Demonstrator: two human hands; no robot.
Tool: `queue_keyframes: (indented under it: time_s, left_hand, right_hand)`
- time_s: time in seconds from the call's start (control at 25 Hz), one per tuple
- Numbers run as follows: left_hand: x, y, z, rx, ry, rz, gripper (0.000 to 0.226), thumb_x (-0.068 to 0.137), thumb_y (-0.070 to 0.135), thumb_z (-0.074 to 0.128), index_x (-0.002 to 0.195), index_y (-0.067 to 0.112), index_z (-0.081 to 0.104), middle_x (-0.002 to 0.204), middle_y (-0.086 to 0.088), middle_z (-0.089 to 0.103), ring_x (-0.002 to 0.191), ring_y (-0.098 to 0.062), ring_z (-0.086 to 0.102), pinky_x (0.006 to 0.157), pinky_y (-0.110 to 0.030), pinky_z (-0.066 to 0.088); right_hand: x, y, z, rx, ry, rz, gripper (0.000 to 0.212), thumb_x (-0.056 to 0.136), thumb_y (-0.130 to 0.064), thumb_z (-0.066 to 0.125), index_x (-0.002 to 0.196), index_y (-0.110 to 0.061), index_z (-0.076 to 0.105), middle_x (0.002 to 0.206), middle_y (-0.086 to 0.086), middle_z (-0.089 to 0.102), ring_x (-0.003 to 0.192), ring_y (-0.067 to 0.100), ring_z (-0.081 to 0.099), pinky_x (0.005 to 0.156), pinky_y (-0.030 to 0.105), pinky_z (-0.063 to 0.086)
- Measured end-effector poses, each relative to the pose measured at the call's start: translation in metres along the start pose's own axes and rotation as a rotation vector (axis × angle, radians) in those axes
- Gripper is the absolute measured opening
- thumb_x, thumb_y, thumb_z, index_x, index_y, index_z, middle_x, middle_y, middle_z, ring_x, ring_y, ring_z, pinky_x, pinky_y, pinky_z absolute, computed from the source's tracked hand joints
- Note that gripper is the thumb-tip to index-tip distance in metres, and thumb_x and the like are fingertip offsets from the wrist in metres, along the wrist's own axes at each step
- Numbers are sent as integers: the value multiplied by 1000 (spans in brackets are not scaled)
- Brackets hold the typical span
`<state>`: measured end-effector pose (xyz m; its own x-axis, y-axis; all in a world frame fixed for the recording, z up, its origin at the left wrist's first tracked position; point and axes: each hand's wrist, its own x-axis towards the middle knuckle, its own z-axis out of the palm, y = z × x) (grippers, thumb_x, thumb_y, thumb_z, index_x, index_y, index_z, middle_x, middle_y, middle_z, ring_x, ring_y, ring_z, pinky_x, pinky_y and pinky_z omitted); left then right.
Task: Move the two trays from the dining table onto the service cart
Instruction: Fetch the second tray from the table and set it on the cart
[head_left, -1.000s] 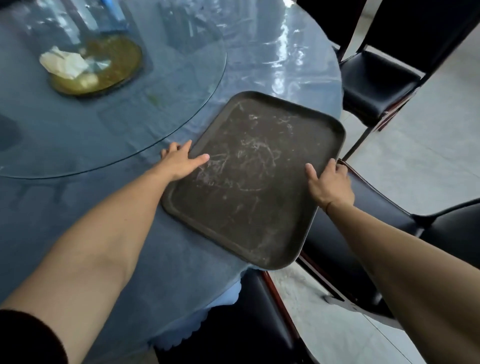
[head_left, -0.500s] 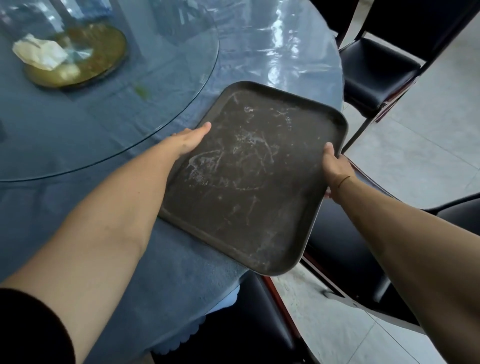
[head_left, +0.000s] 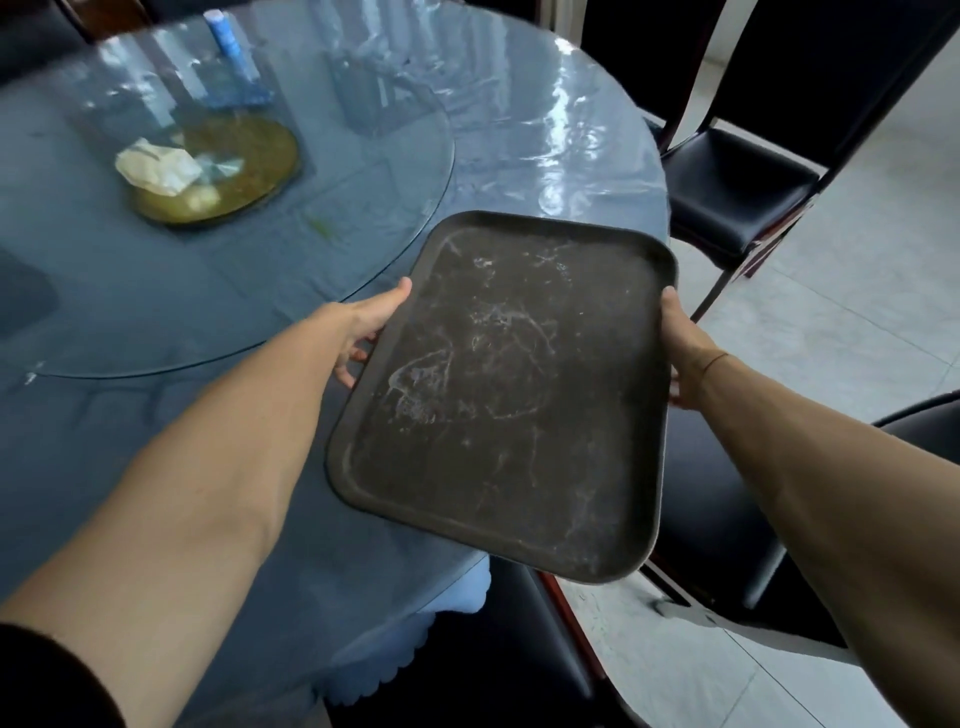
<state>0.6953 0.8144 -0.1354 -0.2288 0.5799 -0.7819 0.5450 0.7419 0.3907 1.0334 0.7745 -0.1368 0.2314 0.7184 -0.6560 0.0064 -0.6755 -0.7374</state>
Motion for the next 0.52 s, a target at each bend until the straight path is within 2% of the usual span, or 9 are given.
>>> queue_keyframes:
  time_s: [0.08, 0.16, 0.24, 0.36, 0.44, 0.52]
  left_hand:
    - [-24, -5, -9, -76, -8, 17, 84, 82, 87, 27, 100, 13, 61, 132, -4, 43, 127, -31, 42, 91, -64, 38]
    - [-47, -11, -19, -79, -20, 18, 79, 85, 85, 25, 95, 14, 58, 130, -5, 43, 128, -30, 42, 92, -62, 37]
    - [-69, -18, -30, -82, -32, 21, 81, 83, 86, 23, 99, 15, 58, 131, -6, 46, 129, -29, 42, 93, -61, 36]
    - [-100, -34, -50, -125, -29, 38, 90, 79, 90, 25, 126, 18, 52, 138, -10, 49, 134, -31, 42, 94, -62, 36]
    - [-122, -47, -61, -146, -24, 59, 89, 77, 91, 29, 135, 26, 47, 139, -15, 51, 131, -34, 46, 98, -63, 37]
    - [-145, -62, -70, -169, -9, 85, 86, 77, 91, 30, 134, 29, 48, 132, -16, 55, 123, -33, 52, 100, -61, 38]
  right_hand:
    - [-25, -7, 3, 53, -49, 9, 76, 94, -71, 33, 140, -13, 48, 133, 9, 55, 106, 26, 57, 100, 42, 44]
    - [-46, -16, 4, 68, -47, 13, 77, 90, -74, 35, 137, -14, 51, 128, 8, 59, 95, 24, 59, 88, 40, 48]
    - [-72, -23, 5, 46, -54, 11, 79, 89, -77, 35, 131, -12, 54, 118, 9, 64, 92, 24, 60, 76, 35, 49]
    - [-123, -34, 10, 30, -124, -2, 66, 95, -71, 31, 110, -13, 59, 91, 5, 62, 80, 19, 58, 60, 28, 42]
    - [-151, -37, 12, -15, -109, -33, 61, 96, -69, 31, 91, -14, 58, 83, 4, 58, 73, 16, 55, 56, 27, 39]
    - [-181, -37, 17, -8, -99, -68, 60, 97, -68, 31, 82, -15, 54, 80, 4, 58, 70, 16, 55, 55, 27, 39]
